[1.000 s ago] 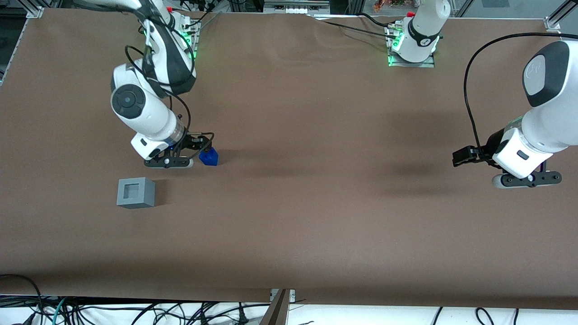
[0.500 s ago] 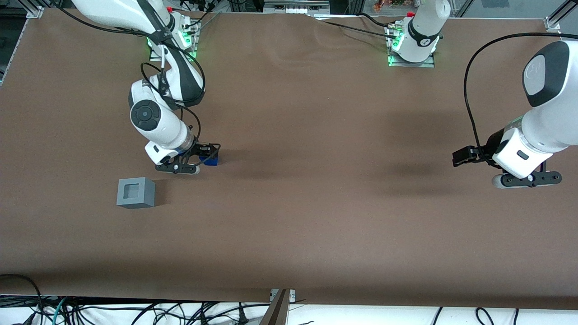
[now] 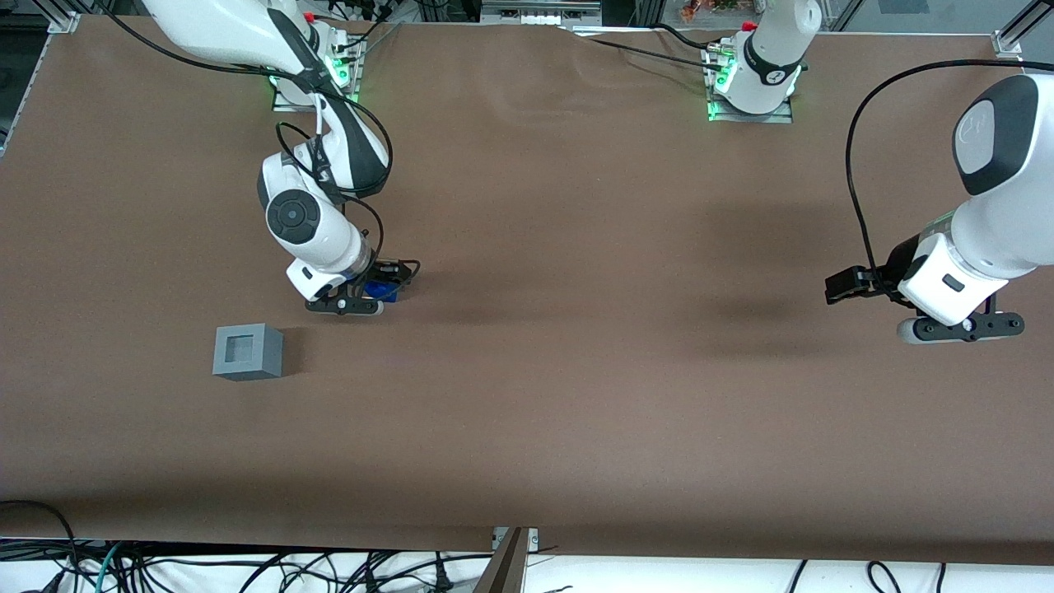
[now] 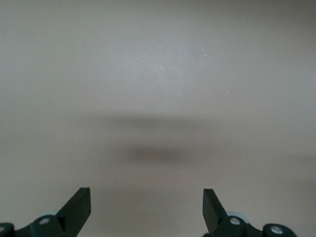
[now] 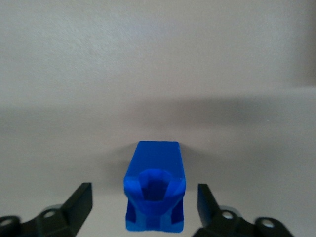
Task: Insert blue part into gray base with right arm
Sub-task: 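Lift the blue part and carry it over the gray base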
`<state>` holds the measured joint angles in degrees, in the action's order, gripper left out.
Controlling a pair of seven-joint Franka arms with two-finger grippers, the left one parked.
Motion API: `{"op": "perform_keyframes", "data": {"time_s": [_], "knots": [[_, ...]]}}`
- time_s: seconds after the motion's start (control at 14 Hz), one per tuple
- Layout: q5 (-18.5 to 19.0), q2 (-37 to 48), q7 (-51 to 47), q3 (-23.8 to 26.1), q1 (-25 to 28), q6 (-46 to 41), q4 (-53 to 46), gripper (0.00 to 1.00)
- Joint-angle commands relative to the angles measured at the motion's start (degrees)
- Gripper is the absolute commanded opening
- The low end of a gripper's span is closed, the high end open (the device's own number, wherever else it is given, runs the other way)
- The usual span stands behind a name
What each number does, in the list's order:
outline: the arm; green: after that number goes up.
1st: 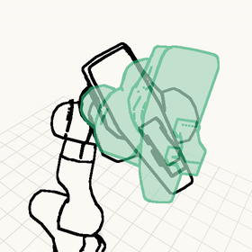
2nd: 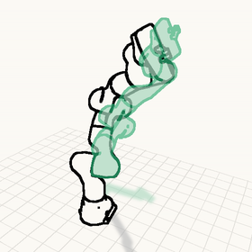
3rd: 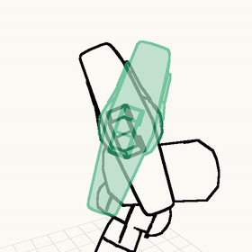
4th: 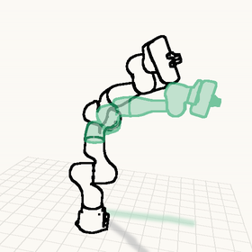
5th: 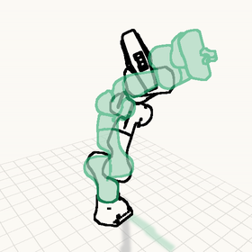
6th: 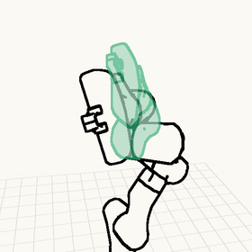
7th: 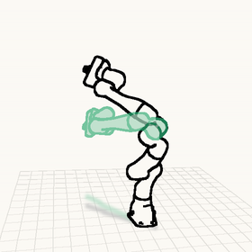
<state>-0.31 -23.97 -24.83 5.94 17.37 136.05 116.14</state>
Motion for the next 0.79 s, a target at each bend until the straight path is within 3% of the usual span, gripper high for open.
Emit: {"op": "perform_keyframes", "data": {"time_s": [0.0, 0.07, 0.29, 0.43, 0.71], "knots": [[1.9, -1.4, -1.1, -0.3, 0.1, 2.8, 0.9, 0.46], [2.0, -1.5, -1.0, -0.4, 0.1, 2.8, 0.8, 0.29], [2.1, -1.0, -0.9, -0.6, 0.0, 2.4, 0.3, 0.1], [2.1, 0.2, 0.3, -0.8, -0.2, 0.4, -1.4, 0.07], [1.8, 0.9, 11.1, -5.8, -0.6, -17.1, -14.0, 0.07]]}}
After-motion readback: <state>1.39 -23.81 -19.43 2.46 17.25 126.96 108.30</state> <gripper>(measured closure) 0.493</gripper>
